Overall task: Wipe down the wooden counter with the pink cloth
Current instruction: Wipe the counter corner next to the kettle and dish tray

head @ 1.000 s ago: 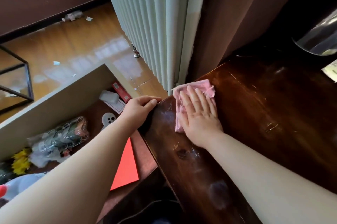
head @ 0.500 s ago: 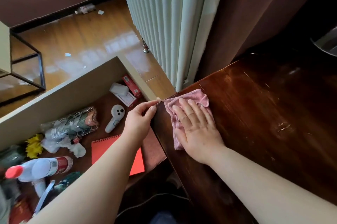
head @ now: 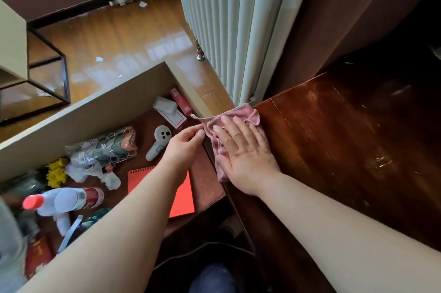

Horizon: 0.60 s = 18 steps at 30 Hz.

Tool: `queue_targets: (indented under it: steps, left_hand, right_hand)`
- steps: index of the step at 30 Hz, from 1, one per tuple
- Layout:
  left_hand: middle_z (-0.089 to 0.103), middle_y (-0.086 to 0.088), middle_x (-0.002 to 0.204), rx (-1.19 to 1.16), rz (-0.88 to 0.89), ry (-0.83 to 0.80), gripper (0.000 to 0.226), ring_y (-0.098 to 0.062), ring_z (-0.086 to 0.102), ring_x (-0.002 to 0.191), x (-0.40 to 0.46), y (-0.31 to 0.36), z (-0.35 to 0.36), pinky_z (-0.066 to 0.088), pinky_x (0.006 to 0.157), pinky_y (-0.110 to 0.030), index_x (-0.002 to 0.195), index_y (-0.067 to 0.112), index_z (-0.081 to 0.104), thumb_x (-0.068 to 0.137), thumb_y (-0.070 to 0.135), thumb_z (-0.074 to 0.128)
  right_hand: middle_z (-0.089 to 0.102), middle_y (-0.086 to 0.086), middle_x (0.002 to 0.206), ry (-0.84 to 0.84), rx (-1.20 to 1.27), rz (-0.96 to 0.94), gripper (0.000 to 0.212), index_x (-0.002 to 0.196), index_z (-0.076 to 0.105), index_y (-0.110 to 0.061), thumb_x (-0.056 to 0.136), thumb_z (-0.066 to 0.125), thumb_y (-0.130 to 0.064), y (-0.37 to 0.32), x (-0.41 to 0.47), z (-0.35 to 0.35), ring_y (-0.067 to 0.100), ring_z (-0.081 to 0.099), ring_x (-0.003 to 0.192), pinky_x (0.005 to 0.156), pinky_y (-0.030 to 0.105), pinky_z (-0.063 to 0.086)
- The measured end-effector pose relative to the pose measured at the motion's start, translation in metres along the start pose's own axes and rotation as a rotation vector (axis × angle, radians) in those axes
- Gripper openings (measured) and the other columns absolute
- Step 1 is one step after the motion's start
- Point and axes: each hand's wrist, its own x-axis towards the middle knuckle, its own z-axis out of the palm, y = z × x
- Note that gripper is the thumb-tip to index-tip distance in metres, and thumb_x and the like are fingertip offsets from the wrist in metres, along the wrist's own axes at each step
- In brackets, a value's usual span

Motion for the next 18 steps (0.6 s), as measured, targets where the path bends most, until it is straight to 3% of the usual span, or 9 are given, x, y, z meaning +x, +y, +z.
queue_targets:
  steps: [5,9,12,15,18]
  left_hand:
    - [0.072,-0.004,0.111,-0.138,-0.084,-0.055,0.040,-0.020,0.066,0.109,-0.001,-0.001,-0.002,0.046,0.101,-0.042,0.105,0.025,0.075,0.101,0.044,0.040]
    - [0.074,-0.002,0.103,-0.118,-0.187,0.103,0.051,-0.018,0.069,0.100,0.002,-0.001,0.003,0.049,0.096,-0.040,0.104,0.022,0.074,0.089,0.061,0.045]
    - [0.075,0.002,0.097,-0.171,-0.165,0.125,0.045,-0.015,0.070,0.095,-0.003,0.001,0.011,0.052,0.084,-0.035,0.098,0.025,0.073,0.097,0.055,0.040]
    - [0.072,0.004,0.108,-0.124,-0.037,0.138,0.037,-0.017,0.066,0.106,-0.009,0.003,0.013,0.050,0.095,-0.040,0.103,0.029,0.071,0.102,0.041,0.036]
    - [0.072,-0.001,0.105,-0.091,0.016,0.154,0.031,-0.023,0.066,0.106,-0.016,0.003,0.013,0.049,0.097,-0.044,0.104,0.026,0.071,0.103,0.033,0.040]
  right_hand:
    - [-0.031,-0.010,0.163,-0.031,-0.005,-0.032,0.066,0.152,-0.024,-0.036,0.103,0.017,-0.054,-0.005,-0.022,0.011,0.011,-0.034,0.147,0.115,0.036,-0.030]
    - [-0.023,-0.010,0.166,-0.003,0.023,-0.031,0.067,0.158,-0.011,-0.035,0.104,0.024,-0.052,-0.010,-0.004,0.007,0.012,-0.027,0.150,0.115,0.034,-0.030]
    - [-0.018,-0.009,0.167,-0.005,0.007,-0.055,0.065,0.160,-0.006,-0.034,0.103,0.021,-0.053,-0.009,-0.012,0.005,0.012,-0.025,0.151,0.115,0.033,-0.030]
    - [-0.017,-0.010,0.167,-0.049,0.010,-0.088,0.068,0.160,-0.005,-0.035,0.096,0.008,-0.056,-0.004,-0.037,0.006,0.010,-0.026,0.150,0.115,0.033,-0.030]
    - [-0.018,-0.011,0.167,-0.031,0.007,-0.053,0.067,0.159,-0.006,-0.036,0.098,0.011,-0.056,-0.003,-0.034,0.007,0.010,-0.024,0.151,0.114,0.032,-0.031]
